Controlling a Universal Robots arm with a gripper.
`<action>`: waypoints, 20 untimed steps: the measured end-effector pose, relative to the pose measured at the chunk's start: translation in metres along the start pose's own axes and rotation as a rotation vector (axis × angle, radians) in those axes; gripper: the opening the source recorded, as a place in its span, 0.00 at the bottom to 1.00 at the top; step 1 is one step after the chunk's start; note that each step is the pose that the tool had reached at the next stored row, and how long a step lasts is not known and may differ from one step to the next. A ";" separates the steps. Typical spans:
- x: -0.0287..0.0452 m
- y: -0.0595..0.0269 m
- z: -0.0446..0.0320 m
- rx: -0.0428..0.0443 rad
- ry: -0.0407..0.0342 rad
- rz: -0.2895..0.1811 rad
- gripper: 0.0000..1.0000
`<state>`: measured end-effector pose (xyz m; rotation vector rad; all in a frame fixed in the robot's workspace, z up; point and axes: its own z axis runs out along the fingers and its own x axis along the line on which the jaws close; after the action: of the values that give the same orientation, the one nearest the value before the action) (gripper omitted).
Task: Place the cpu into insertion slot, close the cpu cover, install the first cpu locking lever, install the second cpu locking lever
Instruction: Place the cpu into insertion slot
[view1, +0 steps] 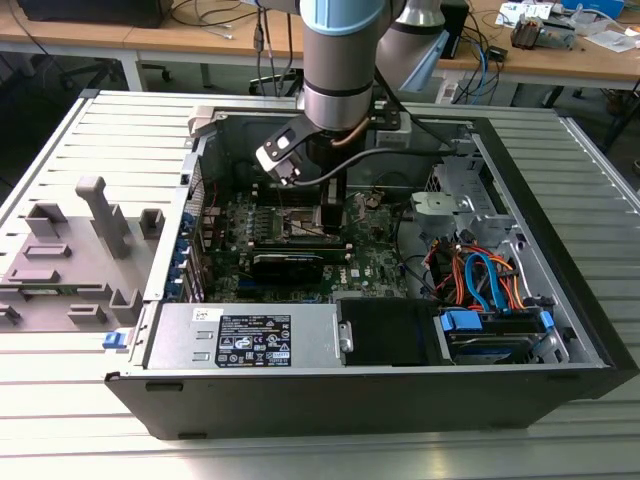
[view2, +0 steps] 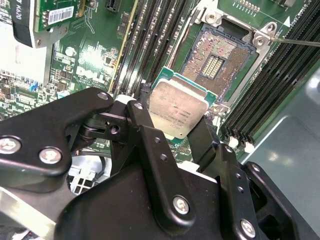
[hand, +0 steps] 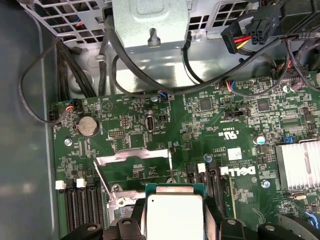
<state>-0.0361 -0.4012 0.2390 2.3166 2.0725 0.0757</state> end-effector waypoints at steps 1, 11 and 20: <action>0.0016 -0.0002 0.0001 0.0000 0.0002 -0.005 0.55; 0.0174 -0.0031 0.0019 0.0009 0.0030 -0.066 0.55; 0.0178 -0.0131 0.0052 0.0015 0.0049 -0.112 0.55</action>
<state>-0.0468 -0.3820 0.2334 2.1978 2.2006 0.0769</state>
